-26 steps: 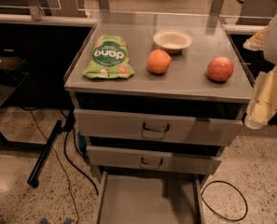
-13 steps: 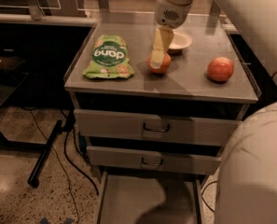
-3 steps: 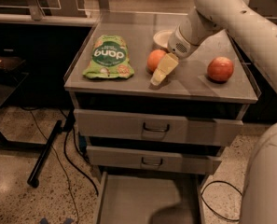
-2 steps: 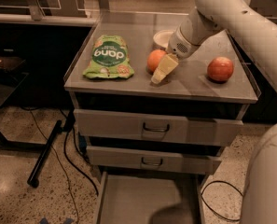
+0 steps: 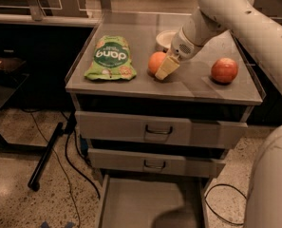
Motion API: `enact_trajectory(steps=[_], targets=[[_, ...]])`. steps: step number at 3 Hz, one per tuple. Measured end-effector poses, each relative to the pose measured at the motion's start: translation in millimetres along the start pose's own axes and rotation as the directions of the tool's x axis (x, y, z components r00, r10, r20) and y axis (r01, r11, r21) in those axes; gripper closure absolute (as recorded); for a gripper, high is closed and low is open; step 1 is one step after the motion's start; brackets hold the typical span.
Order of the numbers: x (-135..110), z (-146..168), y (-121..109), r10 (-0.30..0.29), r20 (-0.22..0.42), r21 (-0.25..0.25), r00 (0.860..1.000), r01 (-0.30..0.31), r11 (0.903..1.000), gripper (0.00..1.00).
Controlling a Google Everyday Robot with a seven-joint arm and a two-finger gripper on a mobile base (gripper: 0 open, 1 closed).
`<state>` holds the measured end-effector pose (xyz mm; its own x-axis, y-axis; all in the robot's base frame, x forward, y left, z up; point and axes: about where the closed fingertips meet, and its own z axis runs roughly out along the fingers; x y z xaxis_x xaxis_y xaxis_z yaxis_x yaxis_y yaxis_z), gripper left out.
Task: Place orange into bottom drawer
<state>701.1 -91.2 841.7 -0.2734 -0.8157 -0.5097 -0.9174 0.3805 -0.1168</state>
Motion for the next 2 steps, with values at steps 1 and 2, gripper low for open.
enact_trajectory(steps=[1,2], targets=[[0,0,0,0.000,0.000,0.000,1.000,0.000,1.0000,0.97],[-5,-10,14,-0.039,0.004,0.029,0.999,0.039,0.9988,1.00]])
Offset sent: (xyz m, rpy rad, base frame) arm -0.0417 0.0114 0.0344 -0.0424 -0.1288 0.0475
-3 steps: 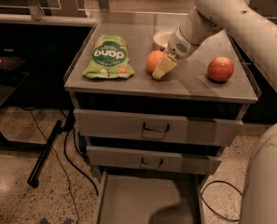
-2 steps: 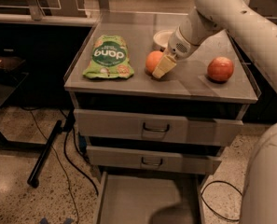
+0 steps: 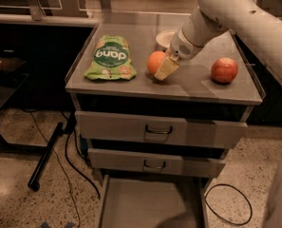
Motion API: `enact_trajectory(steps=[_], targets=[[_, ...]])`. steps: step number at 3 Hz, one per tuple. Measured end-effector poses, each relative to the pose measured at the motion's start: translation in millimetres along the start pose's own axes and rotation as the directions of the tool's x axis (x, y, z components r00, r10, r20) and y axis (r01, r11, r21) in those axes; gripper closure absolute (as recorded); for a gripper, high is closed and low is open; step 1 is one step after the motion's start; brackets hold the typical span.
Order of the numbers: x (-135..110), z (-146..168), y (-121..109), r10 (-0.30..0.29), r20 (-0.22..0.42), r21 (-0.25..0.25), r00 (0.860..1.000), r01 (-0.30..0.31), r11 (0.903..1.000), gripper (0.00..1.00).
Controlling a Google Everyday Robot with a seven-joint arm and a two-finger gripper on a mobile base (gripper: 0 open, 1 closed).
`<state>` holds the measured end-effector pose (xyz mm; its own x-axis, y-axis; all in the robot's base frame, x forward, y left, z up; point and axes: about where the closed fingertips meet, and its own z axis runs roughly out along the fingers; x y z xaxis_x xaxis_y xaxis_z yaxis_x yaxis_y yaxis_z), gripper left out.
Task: Place orange into bottom drawer
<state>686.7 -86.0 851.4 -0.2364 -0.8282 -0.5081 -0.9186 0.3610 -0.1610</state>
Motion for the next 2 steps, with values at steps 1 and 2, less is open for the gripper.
enact_trajectory(steps=[1,2], targets=[[-6,-36,28,-0.030,0.027,0.086,0.999,0.027,0.9960,1.00],[3,-61,75,-0.034,0.049,0.126,0.998,0.028,0.9916,1.00]])
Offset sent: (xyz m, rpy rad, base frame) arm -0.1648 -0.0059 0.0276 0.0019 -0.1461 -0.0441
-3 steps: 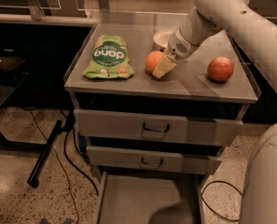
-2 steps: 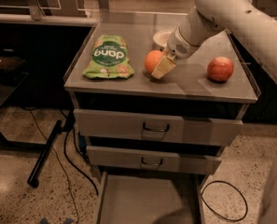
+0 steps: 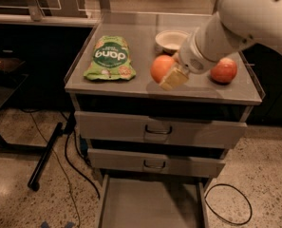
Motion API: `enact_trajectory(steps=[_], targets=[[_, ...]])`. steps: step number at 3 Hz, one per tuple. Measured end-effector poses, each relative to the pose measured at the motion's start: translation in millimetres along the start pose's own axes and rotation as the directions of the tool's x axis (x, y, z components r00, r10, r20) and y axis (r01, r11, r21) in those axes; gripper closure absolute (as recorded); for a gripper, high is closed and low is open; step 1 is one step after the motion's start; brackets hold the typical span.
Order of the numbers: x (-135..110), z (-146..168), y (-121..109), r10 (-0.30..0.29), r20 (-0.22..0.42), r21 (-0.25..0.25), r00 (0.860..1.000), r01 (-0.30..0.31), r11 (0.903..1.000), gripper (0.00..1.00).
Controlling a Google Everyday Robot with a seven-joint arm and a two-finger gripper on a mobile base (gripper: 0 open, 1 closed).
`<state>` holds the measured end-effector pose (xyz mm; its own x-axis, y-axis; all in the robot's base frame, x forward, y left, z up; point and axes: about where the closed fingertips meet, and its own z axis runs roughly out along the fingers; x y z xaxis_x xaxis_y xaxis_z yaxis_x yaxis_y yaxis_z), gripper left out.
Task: Place orange into bottom drawer
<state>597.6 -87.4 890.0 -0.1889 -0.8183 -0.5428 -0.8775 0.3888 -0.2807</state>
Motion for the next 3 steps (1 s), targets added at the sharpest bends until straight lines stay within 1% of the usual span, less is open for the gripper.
enact_trajectory(steps=[1,2,3], targets=[[23,-14,59,0.023,0.020,-0.035,1.000,-0.023,0.9991,1.00],[26,-14,58,0.030,0.017,-0.033,0.999,-0.030,0.9990,1.00],[16,-15,35,0.024,0.027,0.006,0.999,-0.024,0.9997,1.00]])
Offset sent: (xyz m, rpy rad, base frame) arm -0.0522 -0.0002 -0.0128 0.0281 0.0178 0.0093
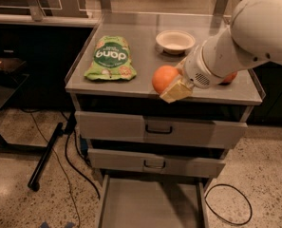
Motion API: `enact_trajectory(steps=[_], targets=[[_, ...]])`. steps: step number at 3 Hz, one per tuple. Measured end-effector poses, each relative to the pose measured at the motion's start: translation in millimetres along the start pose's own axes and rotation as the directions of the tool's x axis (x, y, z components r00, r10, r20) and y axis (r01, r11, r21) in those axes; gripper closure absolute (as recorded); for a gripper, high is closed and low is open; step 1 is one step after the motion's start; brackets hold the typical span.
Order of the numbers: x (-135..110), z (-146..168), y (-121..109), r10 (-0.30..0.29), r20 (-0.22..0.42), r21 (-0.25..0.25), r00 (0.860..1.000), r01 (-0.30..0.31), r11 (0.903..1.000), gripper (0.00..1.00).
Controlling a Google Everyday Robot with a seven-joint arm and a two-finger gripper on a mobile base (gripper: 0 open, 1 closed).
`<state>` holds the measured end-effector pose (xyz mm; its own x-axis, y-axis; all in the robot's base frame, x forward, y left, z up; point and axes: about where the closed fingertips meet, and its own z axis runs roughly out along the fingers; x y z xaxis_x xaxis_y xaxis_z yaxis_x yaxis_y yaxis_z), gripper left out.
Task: Place orange into bottom drawer
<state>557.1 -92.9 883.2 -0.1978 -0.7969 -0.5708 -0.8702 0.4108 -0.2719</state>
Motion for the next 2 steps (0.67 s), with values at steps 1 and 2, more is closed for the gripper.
enact_trajectory(steps=[1,2], targets=[[14,0,21,0.054,0.002,-0.020,0.999,-0.054,0.9984,1.00],[52,20,72,0.104,-0.040,-0.121,0.994,-0.108,0.9867,1.00]])
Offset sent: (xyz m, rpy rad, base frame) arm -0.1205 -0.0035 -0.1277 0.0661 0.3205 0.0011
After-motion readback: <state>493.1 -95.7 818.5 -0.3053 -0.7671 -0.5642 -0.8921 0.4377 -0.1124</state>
